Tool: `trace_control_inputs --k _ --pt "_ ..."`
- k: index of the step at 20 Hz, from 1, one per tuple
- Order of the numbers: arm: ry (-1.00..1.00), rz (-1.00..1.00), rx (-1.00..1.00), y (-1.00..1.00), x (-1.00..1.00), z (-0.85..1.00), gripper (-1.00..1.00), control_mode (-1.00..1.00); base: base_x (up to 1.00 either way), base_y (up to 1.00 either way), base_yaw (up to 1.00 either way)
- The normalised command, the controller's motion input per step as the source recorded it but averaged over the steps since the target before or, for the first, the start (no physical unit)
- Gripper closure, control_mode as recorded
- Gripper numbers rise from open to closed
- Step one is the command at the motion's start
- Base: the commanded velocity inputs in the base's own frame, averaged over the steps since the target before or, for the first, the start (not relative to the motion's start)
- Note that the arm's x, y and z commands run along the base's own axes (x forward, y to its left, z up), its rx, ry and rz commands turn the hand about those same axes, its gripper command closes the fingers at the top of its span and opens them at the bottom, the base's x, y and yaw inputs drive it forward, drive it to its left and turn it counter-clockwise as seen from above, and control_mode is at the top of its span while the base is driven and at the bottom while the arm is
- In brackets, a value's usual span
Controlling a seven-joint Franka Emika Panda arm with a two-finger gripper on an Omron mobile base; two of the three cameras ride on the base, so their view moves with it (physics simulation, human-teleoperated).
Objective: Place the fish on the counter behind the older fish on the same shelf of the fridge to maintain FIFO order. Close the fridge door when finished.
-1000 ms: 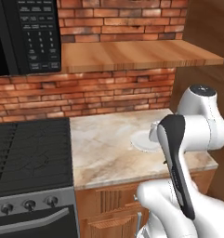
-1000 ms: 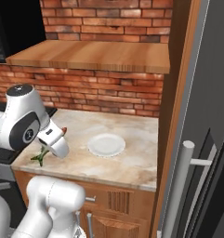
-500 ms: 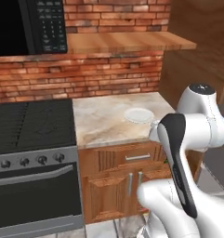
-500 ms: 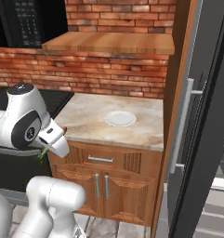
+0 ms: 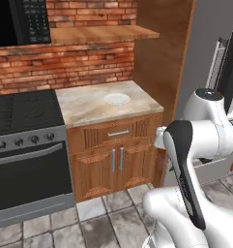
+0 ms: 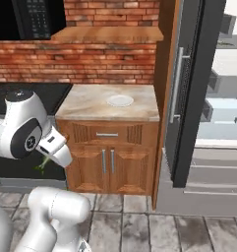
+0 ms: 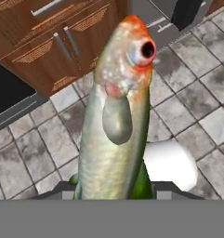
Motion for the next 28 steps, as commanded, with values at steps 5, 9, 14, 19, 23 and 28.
trace_control_inputs --k 5,9,14,19,23,28 --pt "0.00 0.00 0.00 0.00 0.00 0.00 1.00 1.00 -0.51 -0.13 -0.51" --pt "0.00 0.00 0.00 0.00 0.00 0.00 1.00 1.00 0.00 -0.74 -0.29" --pt "0.00 0.00 0.00 0.00 0.00 0.00 1.00 1.00 0.23 -0.97 -0.07" --pt "0.00 0.00 0.00 0.00 0.00 0.00 1.00 1.00 0.01 -0.92 -0.14" --pt "0.00 0.00 0.00 0.00 0.00 0.00 1.00 1.00 0.00 -0.68 -0.47" --pt "0.00 0.00 0.00 0.00 0.00 0.00 1.00 1.00 0.00 -0.28 -0.70"
